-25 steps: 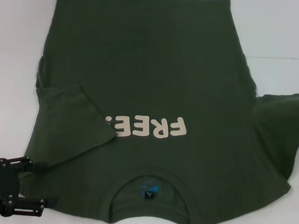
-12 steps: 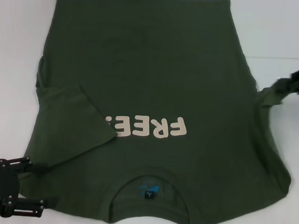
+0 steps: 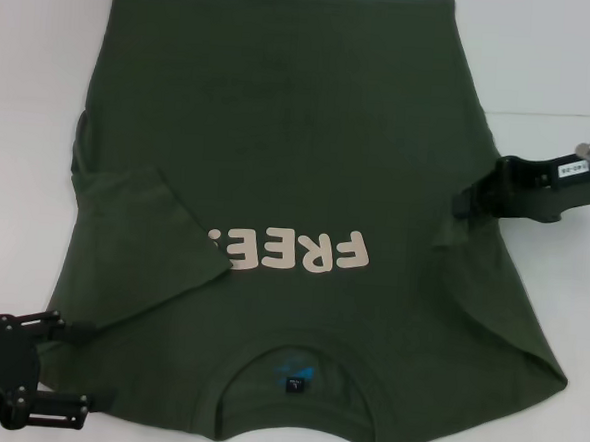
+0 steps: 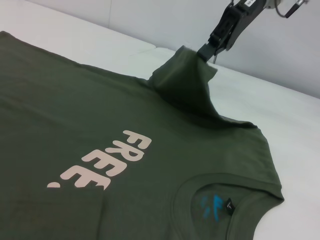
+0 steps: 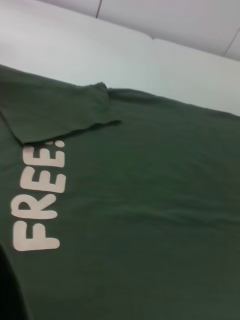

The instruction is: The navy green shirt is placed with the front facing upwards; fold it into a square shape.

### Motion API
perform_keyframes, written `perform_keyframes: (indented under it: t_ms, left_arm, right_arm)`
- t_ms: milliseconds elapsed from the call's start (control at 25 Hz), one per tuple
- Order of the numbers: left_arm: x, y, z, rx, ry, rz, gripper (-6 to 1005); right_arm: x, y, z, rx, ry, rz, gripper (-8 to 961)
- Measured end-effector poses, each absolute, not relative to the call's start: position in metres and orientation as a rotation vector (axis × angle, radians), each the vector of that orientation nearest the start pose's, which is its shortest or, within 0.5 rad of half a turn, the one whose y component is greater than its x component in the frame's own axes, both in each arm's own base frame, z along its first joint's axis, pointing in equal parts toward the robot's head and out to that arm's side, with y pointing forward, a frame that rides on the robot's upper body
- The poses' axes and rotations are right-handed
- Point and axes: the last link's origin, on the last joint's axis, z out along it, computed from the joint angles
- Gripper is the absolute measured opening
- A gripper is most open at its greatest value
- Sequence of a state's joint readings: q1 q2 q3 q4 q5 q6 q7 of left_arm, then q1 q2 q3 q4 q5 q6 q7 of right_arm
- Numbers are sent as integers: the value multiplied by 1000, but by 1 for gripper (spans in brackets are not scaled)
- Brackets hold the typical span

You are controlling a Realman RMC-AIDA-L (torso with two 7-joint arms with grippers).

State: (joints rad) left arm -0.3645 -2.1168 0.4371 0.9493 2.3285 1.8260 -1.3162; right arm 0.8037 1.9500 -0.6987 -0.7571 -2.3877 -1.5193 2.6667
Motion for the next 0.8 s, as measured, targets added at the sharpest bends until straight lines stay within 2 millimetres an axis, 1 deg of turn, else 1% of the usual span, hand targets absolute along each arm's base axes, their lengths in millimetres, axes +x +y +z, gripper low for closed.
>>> perform_keyframes:
  t_ms: [240, 360, 480, 600, 640, 720, 800]
  left_arm:
    - [-318, 259, 44, -2758, -652, -443, 907]
    - [-318, 259, 45, -2758, -656, -445, 907]
    - [-318, 259, 44, -2758, -655, -447, 908]
    - [-317, 259, 44, -2757, -654, -449, 908]
    - [-317, 259, 44, -2758, -654, -449, 908]
    - [-317, 259, 44, -2760, -656, -453, 908]
    - [-317, 259, 44, -2762, -665, -458, 908]
  right_arm:
    - [222, 412, 46, -2221, 1858, 318, 30]
    - [220, 413, 44, -2228, 1862, 403, 35]
    - [217, 413, 42, -2260, 1852, 474, 125]
    - [217, 413, 41, -2272, 1840, 484, 215]
    - [218, 412, 42, -2268, 1840, 486, 261]
    - [223, 412, 47, -2252, 1842, 480, 352]
    - [237, 410, 59, -2197, 1868, 449, 443]
